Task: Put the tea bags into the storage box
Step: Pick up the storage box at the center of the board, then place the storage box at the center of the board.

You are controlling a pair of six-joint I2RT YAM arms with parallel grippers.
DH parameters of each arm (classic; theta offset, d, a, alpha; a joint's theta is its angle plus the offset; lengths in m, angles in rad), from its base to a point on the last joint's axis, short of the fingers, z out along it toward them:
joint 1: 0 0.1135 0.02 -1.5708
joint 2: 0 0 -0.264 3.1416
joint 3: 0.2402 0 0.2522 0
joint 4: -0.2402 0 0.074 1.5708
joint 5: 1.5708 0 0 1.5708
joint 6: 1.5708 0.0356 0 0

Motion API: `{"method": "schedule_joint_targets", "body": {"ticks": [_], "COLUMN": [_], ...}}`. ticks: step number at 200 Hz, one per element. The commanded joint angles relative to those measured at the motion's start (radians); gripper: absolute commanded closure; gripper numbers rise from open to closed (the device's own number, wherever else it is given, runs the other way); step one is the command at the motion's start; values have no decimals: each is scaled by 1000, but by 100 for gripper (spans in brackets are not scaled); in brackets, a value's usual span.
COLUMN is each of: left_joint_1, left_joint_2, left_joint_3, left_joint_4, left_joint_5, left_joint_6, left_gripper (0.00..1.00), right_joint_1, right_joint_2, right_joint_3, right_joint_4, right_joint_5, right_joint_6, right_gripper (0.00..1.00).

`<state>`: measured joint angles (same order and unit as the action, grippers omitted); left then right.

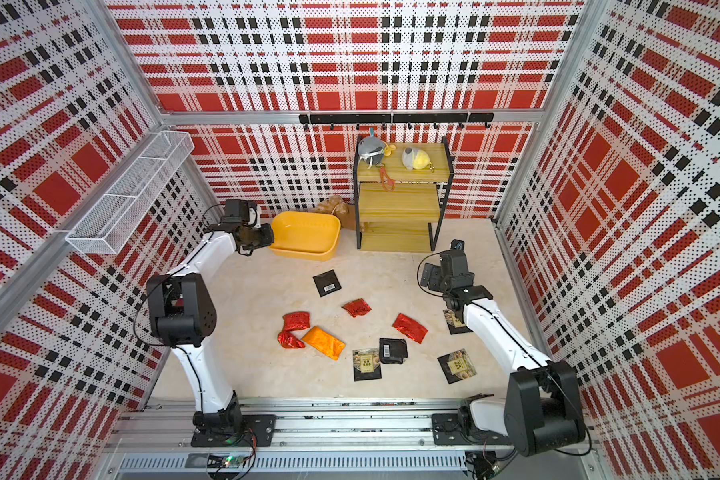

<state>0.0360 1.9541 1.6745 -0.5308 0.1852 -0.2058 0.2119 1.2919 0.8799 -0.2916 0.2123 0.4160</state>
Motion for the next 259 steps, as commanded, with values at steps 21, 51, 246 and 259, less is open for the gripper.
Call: {"method": "schedule_joint_targets", "body": {"ticks": [21, 51, 246, 259], "left_joint_1": [-69, -147, -650, -648], "left_joint_2": [-177, -245, 129, 134], "left_joint_3": [-150, -250, -134, -143], "left_joint_4": [-10, -8, 281, 306], "left_joint_5": [-11, -40, -225, -256], "left_joint_6": [-19, -45, -426, -455], "left_gripper": [100, 100, 100, 100], "right_joint_1": [13, 18, 23, 23], "right_joint_2": [-42, -69, -138, -141], "right_joint_3": [-20, -34, -36, -35], "right_joint_4": [-32, -47, -150, -152], "right_joint_5": [-40, -58, -27, -26], "right_joint_6": [77, 120, 165, 165], "right_gripper": [0, 0, 0, 0]}}
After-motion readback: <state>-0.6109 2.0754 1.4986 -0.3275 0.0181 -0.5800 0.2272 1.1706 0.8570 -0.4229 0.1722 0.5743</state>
